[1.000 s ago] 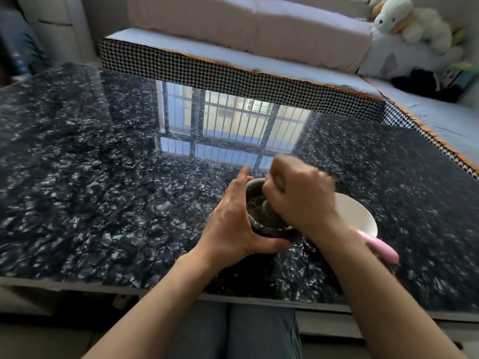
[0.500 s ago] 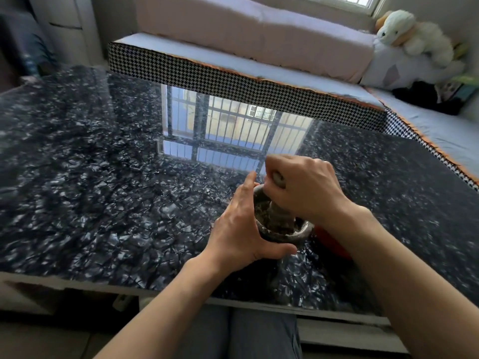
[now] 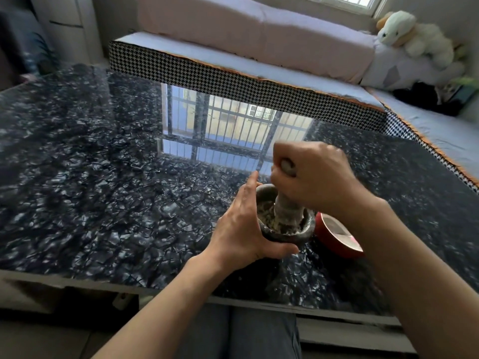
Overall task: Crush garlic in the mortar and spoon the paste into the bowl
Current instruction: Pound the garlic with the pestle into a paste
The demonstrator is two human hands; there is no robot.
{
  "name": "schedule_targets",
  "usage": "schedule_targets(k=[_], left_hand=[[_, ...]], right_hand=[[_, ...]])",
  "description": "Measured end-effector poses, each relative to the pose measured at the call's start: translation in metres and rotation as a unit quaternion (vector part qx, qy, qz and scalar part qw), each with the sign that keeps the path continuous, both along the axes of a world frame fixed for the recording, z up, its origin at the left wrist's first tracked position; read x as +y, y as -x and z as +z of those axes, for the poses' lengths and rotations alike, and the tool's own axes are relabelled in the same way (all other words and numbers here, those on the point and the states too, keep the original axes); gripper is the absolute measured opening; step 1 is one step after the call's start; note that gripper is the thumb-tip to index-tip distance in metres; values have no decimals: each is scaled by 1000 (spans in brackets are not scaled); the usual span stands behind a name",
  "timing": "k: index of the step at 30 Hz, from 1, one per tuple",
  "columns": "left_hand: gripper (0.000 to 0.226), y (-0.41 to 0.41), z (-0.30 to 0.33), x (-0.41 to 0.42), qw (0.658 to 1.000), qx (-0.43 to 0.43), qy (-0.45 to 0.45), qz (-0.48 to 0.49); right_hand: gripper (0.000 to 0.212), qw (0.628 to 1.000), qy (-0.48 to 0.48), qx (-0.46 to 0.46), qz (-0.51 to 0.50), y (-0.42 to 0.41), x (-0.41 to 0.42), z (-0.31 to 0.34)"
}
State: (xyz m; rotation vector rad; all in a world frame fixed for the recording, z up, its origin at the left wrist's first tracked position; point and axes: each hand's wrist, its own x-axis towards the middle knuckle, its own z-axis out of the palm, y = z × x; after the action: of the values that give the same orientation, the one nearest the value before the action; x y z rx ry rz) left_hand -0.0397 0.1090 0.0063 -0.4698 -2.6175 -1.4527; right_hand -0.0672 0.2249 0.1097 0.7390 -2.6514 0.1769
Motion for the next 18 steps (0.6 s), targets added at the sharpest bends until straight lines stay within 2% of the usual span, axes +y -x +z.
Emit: schedule_targets(k=[3, 5, 9, 13, 15, 18], left_hand=[[133, -1, 0, 1, 1000, -3, -4, -7], [133, -2, -1, 2, 1000, 0, -8, -3], [134, -2, -2, 2, 1000, 0, -11, 4], [132, -3, -2, 1, 1000, 9, -14, -1], [133, -4, -2, 2, 1000, 12, -11, 3], [135, -4, -2, 3, 1000, 12, -6, 10]], right_hand=[[22, 996, -37, -76, -15, 0, -3, -23], [17, 998, 8, -50, -29, 3, 2, -20], [11, 976, 207, 30, -58, 0, 15, -11], [16, 984, 163, -27, -63, -13, 2, -42], [13, 985, 155, -9, -78, -8, 9, -36], [12, 957, 276, 48, -80, -6, 22, -19]])
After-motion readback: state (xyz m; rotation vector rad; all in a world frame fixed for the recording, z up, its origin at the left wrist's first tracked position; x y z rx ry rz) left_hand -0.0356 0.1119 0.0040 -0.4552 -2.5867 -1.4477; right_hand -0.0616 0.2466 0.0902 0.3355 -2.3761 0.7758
